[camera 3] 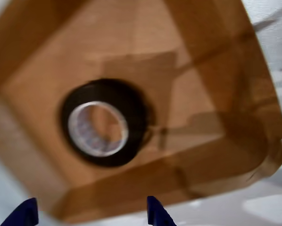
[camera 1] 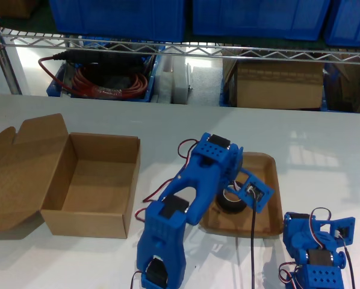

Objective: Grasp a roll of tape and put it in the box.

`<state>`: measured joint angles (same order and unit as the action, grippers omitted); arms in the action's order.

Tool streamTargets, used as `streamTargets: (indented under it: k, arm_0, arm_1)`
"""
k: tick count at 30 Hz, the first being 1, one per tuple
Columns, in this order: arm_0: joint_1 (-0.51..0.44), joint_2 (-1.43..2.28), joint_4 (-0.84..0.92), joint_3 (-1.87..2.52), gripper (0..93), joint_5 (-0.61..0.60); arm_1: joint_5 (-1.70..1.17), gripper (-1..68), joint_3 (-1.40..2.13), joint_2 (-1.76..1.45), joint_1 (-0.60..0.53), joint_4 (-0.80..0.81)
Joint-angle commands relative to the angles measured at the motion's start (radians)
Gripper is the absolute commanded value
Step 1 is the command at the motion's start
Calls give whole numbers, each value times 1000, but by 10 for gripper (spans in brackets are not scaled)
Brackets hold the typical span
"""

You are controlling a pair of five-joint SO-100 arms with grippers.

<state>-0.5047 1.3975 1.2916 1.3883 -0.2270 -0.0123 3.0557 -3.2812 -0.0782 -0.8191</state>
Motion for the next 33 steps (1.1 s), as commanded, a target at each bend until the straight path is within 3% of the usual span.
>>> streamTargets:
  k: [1,25,33]
  arm_0:
    - [-11,-26,28,-64,301,18]
    - [-44,-253,6,-186,242,29]
    - [-54,-325,-34,-221,128,48]
  arm_1:
    - [3,3,14,-6,-3,5]
    - [3,3,14,-6,-3,5]
    - [3,3,14,-6,-3,5]
